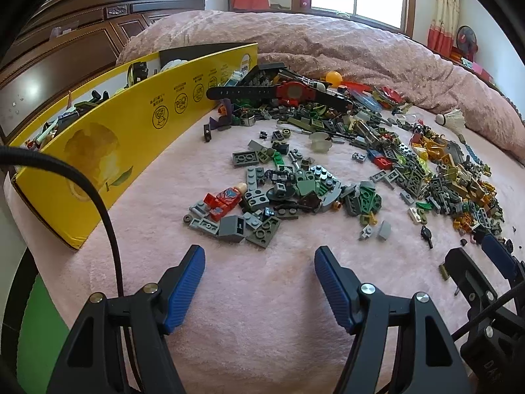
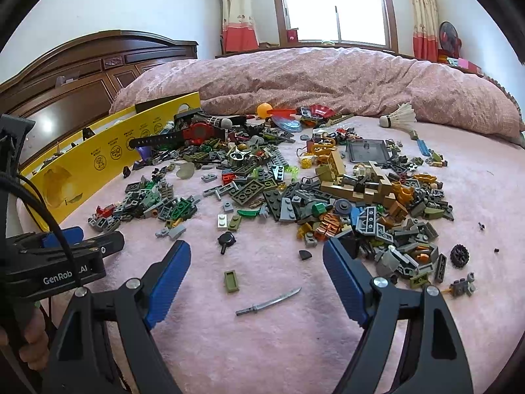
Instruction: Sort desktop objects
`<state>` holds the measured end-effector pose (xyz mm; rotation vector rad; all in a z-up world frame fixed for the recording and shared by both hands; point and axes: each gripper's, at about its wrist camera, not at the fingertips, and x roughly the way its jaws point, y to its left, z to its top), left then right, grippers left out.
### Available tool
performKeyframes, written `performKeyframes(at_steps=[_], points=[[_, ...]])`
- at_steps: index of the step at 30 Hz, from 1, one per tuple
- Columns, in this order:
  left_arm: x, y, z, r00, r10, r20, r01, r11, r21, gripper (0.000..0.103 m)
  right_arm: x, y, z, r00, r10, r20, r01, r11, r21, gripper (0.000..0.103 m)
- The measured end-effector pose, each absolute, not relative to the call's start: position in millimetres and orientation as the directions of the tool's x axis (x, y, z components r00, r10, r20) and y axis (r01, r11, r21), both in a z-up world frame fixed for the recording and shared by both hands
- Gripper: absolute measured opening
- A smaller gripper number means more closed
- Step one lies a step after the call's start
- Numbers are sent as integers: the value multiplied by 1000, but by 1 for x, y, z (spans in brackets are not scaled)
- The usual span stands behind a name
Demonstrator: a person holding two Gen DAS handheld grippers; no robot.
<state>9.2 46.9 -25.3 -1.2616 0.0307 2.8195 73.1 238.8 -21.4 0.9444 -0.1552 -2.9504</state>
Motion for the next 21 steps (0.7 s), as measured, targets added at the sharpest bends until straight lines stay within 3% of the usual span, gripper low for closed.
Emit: performKeyframes(at_steps=[21], points=[[8, 49, -23, -665, 46, -746, -61, -998, -8, 71, 74, 236, -22, -821, -63, -568, 12, -996, 93, 84]])
